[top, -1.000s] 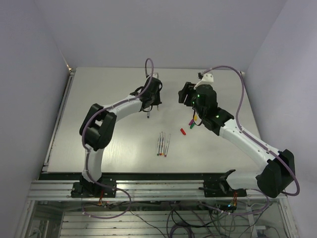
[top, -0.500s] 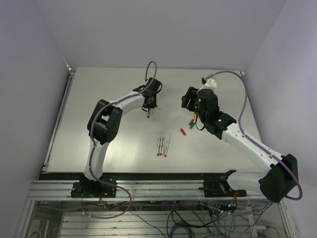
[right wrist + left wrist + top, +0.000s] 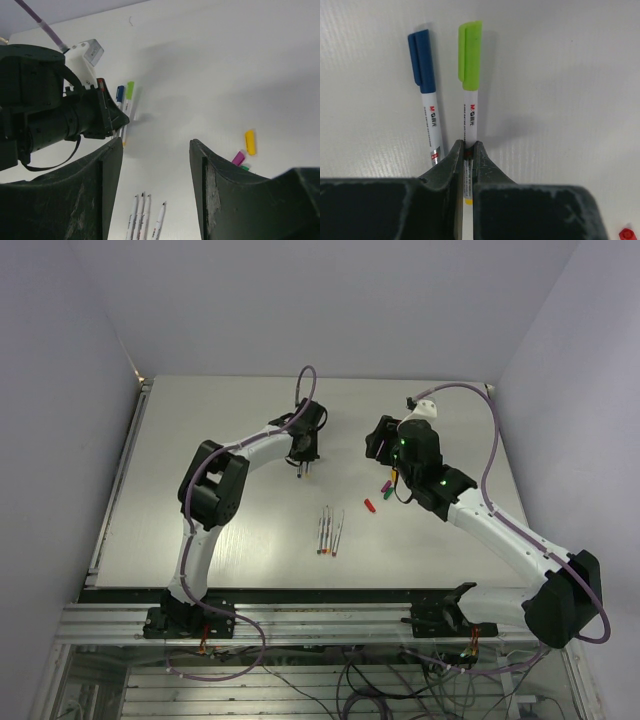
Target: Insert the pens into the pen caps
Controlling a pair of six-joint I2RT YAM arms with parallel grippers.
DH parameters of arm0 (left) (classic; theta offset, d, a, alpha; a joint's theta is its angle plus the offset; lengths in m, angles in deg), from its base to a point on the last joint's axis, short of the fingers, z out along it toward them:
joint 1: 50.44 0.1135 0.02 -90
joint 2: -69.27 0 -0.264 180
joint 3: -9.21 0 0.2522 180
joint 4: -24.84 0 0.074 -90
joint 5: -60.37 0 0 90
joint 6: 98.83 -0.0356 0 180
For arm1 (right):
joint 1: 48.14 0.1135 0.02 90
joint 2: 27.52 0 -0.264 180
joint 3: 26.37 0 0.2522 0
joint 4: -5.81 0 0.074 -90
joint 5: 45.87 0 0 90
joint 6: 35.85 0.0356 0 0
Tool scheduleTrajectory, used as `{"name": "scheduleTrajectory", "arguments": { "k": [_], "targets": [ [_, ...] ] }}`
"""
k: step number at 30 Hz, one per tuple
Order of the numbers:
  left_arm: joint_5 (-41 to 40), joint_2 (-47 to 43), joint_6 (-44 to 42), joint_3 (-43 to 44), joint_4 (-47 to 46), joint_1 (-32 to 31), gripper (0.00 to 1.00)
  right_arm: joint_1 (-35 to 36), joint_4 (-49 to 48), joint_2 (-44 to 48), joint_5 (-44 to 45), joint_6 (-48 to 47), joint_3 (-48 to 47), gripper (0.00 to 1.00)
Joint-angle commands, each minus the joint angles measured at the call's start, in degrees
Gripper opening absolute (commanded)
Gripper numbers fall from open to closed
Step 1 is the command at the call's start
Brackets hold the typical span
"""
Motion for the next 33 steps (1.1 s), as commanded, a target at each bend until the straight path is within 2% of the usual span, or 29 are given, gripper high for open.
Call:
{"name": "scheduleTrajectory", "arguments": {
  "k": [1, 5, 9, 13, 15, 27, 33],
  "targets": [
    [3.73, 2.41, 1.36, 0.04, 0.17, 0.28, 0.12, -0.16, -0.85, -0.61, -0.47, 1.01, 0.48, 0.55],
    [3.82, 3.09, 1.67, 0.33, 0.44, 0.26, 0.17, -0.12, -0.86, -1.02, -0.81, 1.11, 0.53, 0.55],
    [3.85, 3.31, 2.13, -0.01, 0.21, 0.26, 0.30, -0.15, -0.84, -1.43, -1.33, 1.05, 0.52, 0.55],
    [4.41, 2.86, 2.62, -0.02, 0.05, 0.26, 0.47, -0.11, -1.01, -1.45, -1.30, 0.86, 0.79, 0.55],
    [4.39, 2.34, 2.60, 0.19, -0.16, 0.28, 0.52, -0.12, -1.11, -1.29, -1.05, 0.73, 0.83, 0.55],
    [2.88, -3.75, 0.83, 2.70, 0.44, 0.22, 0.56, -0.11, -3.27, 0.95, 2.65, -0.35, 2.68, 0.55],
    [2.44, -10.24, -0.05, -0.62, -0.61, -0.93, 0.59, -0.22, -3.44, 1.67, 5.16, -0.19, 3.53, 0.55]
  ]
}}
